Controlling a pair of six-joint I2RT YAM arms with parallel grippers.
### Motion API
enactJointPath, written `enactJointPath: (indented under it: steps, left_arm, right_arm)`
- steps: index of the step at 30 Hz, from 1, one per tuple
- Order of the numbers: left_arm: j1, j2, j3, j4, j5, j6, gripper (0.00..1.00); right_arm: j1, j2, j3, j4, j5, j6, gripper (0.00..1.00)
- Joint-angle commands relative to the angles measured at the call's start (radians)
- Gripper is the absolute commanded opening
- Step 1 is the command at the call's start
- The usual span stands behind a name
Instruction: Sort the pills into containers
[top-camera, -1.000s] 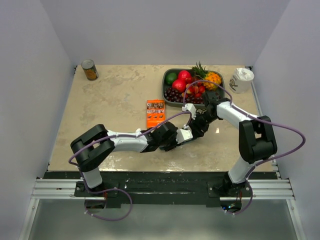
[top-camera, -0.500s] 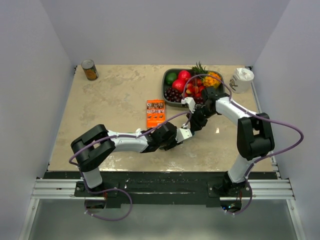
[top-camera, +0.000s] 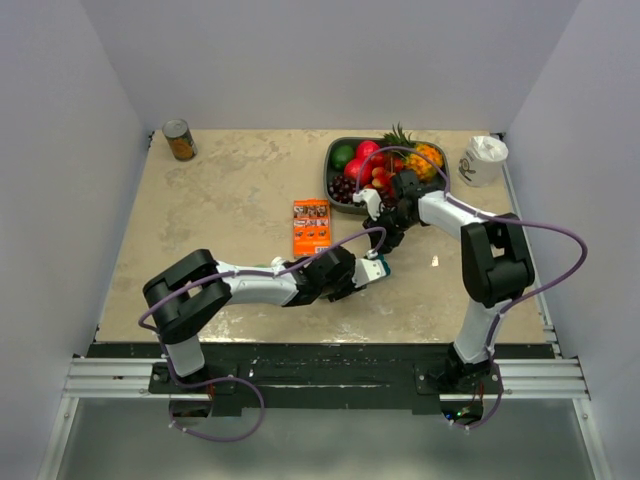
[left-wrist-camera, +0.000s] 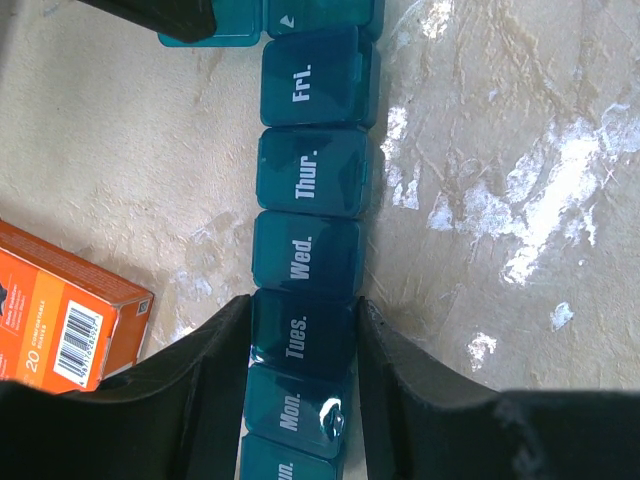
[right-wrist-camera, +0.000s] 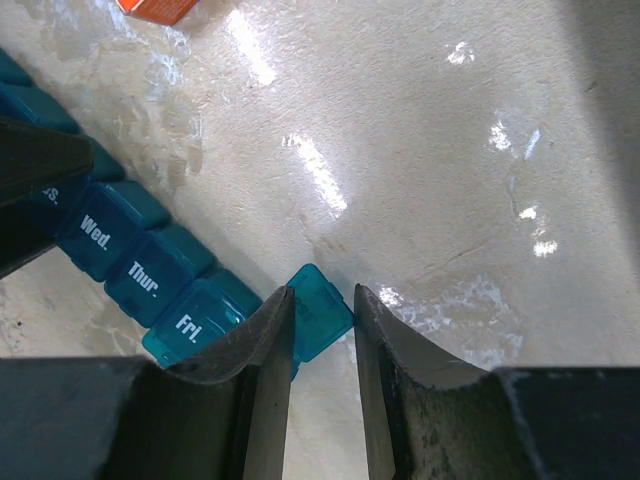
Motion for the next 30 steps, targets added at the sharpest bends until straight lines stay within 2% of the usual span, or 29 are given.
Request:
enactJointPath:
  steps: [1,11,22,26,30]
  left_arm:
    - [-0.014,0.073,-0.015,-0.151,0.052,-0.034,0.22]
    - [-0.014,0.102,0.013,-0.173,0.026,-0.048,0.22]
    - [-0.014,0.099,0.019,-0.169,0.017,-0.063,0.27]
    - [-0.014,0.099,0.022,-0.174,0.007,-0.073,0.45]
    - [-0.014,0.084,0.02,-0.171,-0.003,-0.091,0.56]
  right_arm:
    - [0.01,-0.023,0.023,0.017,0.014,0.03,0.33]
    - [-0.002,-0.083,0.048,-0.04,-0.029,0.021,0.37]
    - [-0.037,-0.208,0.046,-0.13,-0.1,-0.031,0.51]
    - [-0.04,-0.254,0.016,-0.15,-0.118,-0.045,0.53]
    - [-0.042,-0.299,-0.013,-0.158,-0.134,-0.054,0.54]
